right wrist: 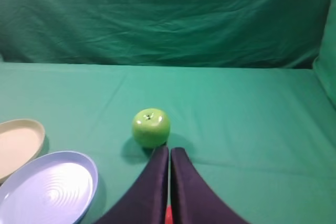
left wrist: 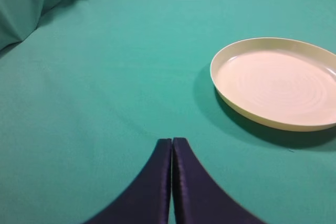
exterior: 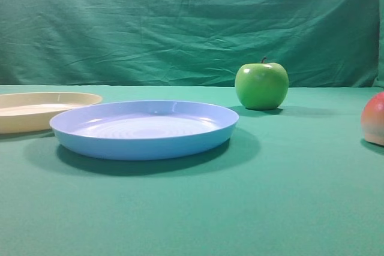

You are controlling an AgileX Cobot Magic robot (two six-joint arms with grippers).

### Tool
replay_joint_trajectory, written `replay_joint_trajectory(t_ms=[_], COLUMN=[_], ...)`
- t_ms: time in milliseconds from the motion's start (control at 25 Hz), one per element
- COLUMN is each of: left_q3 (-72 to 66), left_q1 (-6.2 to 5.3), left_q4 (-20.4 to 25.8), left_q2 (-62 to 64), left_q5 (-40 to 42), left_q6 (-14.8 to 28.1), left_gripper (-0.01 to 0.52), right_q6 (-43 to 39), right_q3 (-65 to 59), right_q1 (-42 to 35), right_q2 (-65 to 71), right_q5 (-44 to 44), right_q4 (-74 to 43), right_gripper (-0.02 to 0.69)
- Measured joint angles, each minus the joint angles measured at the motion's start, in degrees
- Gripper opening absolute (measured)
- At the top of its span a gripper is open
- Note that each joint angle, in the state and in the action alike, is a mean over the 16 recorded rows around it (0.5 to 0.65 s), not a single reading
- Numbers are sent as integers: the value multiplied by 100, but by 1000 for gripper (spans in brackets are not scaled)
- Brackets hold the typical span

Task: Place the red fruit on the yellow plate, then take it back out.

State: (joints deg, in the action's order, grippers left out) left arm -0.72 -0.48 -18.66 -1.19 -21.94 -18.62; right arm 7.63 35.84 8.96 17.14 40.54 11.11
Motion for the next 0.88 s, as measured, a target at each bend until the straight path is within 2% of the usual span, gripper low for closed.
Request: replay_joint_trajectory(t_ms=[480, 880], left_q3=[0, 0], left_q1=[0, 0], left_q4=[0, 0], left_q2=[0, 0], left_q5=[0, 0], left_q6=[0, 0], left_gripper=[0, 0], right_q6=[441, 512], right_q3=[-2592, -3631], right_q1=[-505, -550], right_q2=[-1532, -1773], right_q5=[-1802, -2239], right_q4=[0, -1], right_gripper=[0, 0])
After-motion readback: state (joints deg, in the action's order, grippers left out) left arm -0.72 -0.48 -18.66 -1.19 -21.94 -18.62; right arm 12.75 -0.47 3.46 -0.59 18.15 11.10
